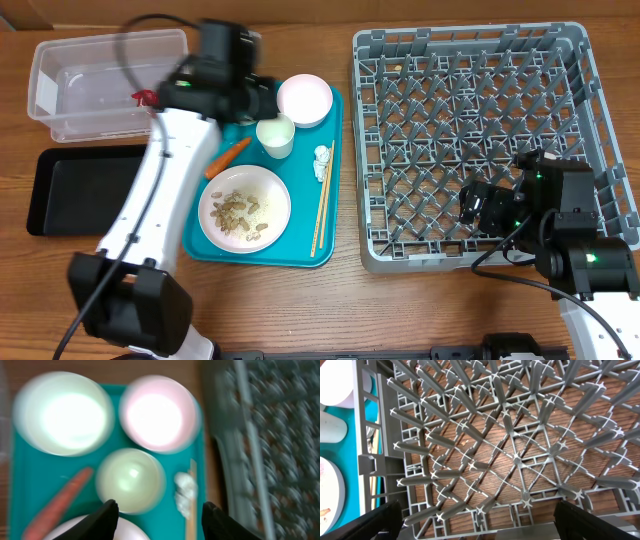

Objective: Sort waste into correct bins and load items into the dishwasher
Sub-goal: 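Move the left gripper to the white tissue and grasp it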

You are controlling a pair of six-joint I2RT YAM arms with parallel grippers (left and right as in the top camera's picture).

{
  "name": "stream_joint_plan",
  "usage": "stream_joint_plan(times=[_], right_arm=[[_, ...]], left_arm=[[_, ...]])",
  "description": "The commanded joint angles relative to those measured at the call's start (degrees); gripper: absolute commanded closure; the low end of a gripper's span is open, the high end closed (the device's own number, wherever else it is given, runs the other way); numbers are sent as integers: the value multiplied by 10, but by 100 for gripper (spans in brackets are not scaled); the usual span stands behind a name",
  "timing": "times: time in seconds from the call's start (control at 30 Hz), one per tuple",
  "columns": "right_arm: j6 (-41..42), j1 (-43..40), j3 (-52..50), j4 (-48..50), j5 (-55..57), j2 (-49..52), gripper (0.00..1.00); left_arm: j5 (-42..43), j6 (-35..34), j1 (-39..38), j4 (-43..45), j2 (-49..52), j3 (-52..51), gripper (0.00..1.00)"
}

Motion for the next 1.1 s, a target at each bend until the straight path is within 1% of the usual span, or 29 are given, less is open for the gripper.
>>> stream_joint_plan(times=[0.0, 0.07, 0.17, 0.27, 0.47, 0.73, 0.87, 0.93, 1.07], right_arm=[[3, 3, 17, 0, 5, -1, 0], [3, 3, 17, 0, 5, -1, 0], [3, 3, 17, -1, 5, -1, 0], [3, 3, 17, -1, 5, -1, 0], [3, 3, 17, -1, 5, -1, 0], [3, 3, 17, -1, 5, -1, 0], [3, 3, 17, -1, 5, -1, 0], [3, 3, 17, -1, 5, -1, 0], [3, 3, 17, -1, 5, -1, 0]], left_arm=[[6, -28, -58, -24, 14, 5, 44], [-11, -60, -85, -35, 34, 5, 44], [-14, -83, -108, -38, 69, 5, 43], [-10, -85, -116, -23, 114, 5, 44], [-11, -83, -116, 2, 172, 5, 44], [-14, -83, -116, 34, 228, 5, 45], [-21, -84, -116, 39, 235, 5, 46], [-27, -84, -116, 38, 238, 5, 48], [-44, -84, -116, 35, 241, 2, 50]])
